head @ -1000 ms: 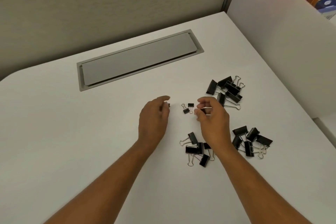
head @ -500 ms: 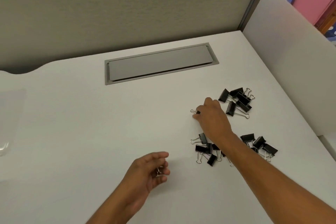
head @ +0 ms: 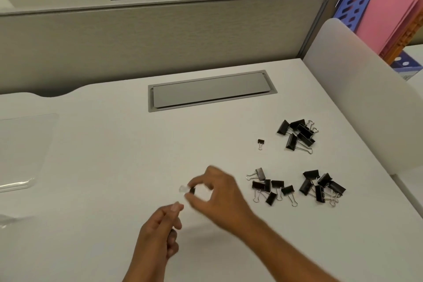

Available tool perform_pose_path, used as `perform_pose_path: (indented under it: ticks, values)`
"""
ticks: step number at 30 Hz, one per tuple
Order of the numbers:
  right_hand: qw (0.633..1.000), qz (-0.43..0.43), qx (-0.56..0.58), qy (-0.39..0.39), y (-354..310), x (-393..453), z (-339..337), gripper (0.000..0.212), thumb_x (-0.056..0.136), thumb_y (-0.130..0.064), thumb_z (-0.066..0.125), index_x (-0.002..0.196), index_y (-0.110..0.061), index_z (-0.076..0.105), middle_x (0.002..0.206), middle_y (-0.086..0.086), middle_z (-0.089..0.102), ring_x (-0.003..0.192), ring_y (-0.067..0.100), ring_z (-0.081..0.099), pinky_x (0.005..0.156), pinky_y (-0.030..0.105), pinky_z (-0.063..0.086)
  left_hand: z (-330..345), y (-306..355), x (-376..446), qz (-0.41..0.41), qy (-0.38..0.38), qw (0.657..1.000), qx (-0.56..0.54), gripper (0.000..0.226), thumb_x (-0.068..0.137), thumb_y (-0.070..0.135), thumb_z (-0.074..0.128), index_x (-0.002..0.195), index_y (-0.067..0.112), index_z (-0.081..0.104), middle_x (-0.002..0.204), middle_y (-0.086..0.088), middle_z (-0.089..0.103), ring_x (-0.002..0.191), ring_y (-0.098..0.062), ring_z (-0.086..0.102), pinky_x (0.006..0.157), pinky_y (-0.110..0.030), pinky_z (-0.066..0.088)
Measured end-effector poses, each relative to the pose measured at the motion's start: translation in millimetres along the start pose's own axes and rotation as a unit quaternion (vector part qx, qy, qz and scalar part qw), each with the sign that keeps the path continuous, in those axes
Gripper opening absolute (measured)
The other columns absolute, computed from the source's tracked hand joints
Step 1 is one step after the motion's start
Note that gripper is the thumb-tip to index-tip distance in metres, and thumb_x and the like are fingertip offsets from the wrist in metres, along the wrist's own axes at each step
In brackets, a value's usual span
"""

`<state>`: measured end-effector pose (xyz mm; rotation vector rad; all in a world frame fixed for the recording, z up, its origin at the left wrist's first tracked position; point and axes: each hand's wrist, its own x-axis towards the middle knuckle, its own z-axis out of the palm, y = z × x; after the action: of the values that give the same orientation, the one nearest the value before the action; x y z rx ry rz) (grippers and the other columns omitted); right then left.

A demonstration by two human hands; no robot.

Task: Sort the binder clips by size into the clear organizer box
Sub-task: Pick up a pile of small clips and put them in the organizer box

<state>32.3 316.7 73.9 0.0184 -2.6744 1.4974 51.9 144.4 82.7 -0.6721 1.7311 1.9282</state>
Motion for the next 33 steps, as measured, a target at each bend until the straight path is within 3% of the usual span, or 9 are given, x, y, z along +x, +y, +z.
perform_pose_path:
  ticks: [5, 10, 12, 15, 18, 21, 24, 30, 33]
  values:
    - [0.999, 0.040, 0.001, -0.014, -38, -45, 40, 0.019, 0.088, -0.043, 0.065, 0.101, -0.033, 0.075, 0.076, -0.018, 0.043, 0.076, 0.003, 0.049, 0.065, 0.013, 0.035, -29, 8, -6, 0.101, -0.040, 0.985, 0.136, 0.027, 0.096, 0.024, 0.068, 0.080, 0.004, 0.064, 0.056, 0.003, 0.045, 0.050, -0.010, 0.033, 0.049, -0.026, 0.029]
    - [0.994, 0.049, -0.033, -0.094, -50, -53, 35, 0.027, 0.082, -0.048, 0.080, 0.104, -0.034, 0.075, 0.080, -0.016, 0.047, 0.077, 0.003, 0.050, 0.069, 0.013, 0.038, -64, 3, -15, 0.061, -0.089, 0.989, 0.102, 0.032, 0.096, 0.022, 0.066, 0.076, -0.002, 0.059, 0.056, -0.008, 0.050, 0.042, -0.012, 0.029, 0.044, -0.023, 0.023]
    - [0.995, 0.094, -0.025, -0.032, -36, -35, 20, 0.031, 0.078, -0.050, 0.086, 0.099, -0.029, 0.075, 0.081, -0.018, 0.056, 0.075, 0.000, 0.053, 0.071, 0.013, 0.039, -84, 3, -17, 0.046, -0.099, 0.990, 0.091, 0.034, 0.097, 0.019, 0.066, 0.073, -0.004, 0.056, 0.048, -0.006, 0.041, 0.038, -0.013, 0.023, 0.044, -0.020, 0.020]
    - [0.962, 0.201, -0.145, 0.118, 10, 18, -19, 0.031, 0.096, -0.052, 0.066, 0.093, -0.022, 0.067, 0.080, -0.006, 0.066, 0.075, 0.012, 0.063, 0.073, 0.028, 0.047, -111, 8, -18, 0.036, -0.089, 0.993, 0.065, 0.035, 0.094, 0.023, 0.068, 0.075, -0.006, 0.062, 0.051, -0.014, 0.048, 0.038, -0.013, 0.021, 0.045, -0.019, 0.020]
    - [0.897, 0.324, -0.281, 0.113, 63, 60, -57, 0.051, 0.107, -0.050, 0.042, 0.124, -0.003, 0.054, 0.115, 0.021, 0.070, 0.106, 0.038, 0.067, 0.086, 0.042, 0.052, -125, 19, -19, 0.039, -0.071, 0.996, 0.041, 0.029, 0.095, 0.018, 0.070, 0.081, -0.007, 0.066, 0.071, -0.019, 0.072, 0.042, -0.015, 0.022, 0.047, -0.022, 0.020]
    - [0.867, 0.388, -0.299, 0.094, 91, 80, -70, 0.069, 0.107, -0.052, 0.039, 0.149, 0.002, 0.035, 0.139, 0.026, 0.059, 0.127, 0.044, 0.057, 0.098, 0.048, 0.049, -126, 26, -25, 0.046, -0.068, 0.996, 0.040, 0.026, 0.093, 0.019, 0.073, 0.089, -0.006, 0.069, 0.081, -0.010, 0.078, 0.047, -0.015, 0.022, 0.049, -0.026, 0.022]
    - [0.857, 0.388, -0.330, 0.075, 104, 88, -70, 0.062, 0.107, -0.049, 0.037, 0.146, -0.001, 0.037, 0.134, 0.024, 0.061, 0.123, 0.043, 0.059, 0.092, 0.047, 0.049, -121, 30, -31, 0.045, -0.066, 0.996, 0.042, 0.026, 0.091, 0.020, 0.076, 0.090, -0.005, 0.068, 0.091, -0.013, 0.080, 0.046, -0.014, 0.022, 0.048, -0.026, 0.025]
    - [0.796, 0.265, -0.539, -0.078, 105, 85, -69, 0.033, 0.096, -0.005, 0.052, 0.128, -0.005, 0.059, 0.122, 0.013, 0.055, 0.109, 0.037, 0.066, 0.076, 0.042, 0.056, -102, 23, -28, 0.030, -0.041, 0.998, 0.043, 0.021, 0.091, 0.018, 0.074, 0.092, -0.002, 0.066, 0.093, -0.016, 0.079, 0.042, -0.012, 0.023, 0.046, -0.024, 0.027]
    - [0.863, 0.243, -0.440, -0.041, 98, 85, -73, 0.016, 0.097, -0.006, 0.045, 0.101, -0.006, 0.061, 0.107, 0.015, 0.062, 0.101, 0.038, 0.065, 0.081, 0.041, 0.054, -80, 23, -24, 0.031, -0.035, 0.998, 0.035, 0.018, 0.092, 0.016, 0.072, 0.094, 0.000, 0.065, 0.094, -0.017, 0.079, 0.042, -0.012, 0.022, 0.047, -0.024, 0.026]
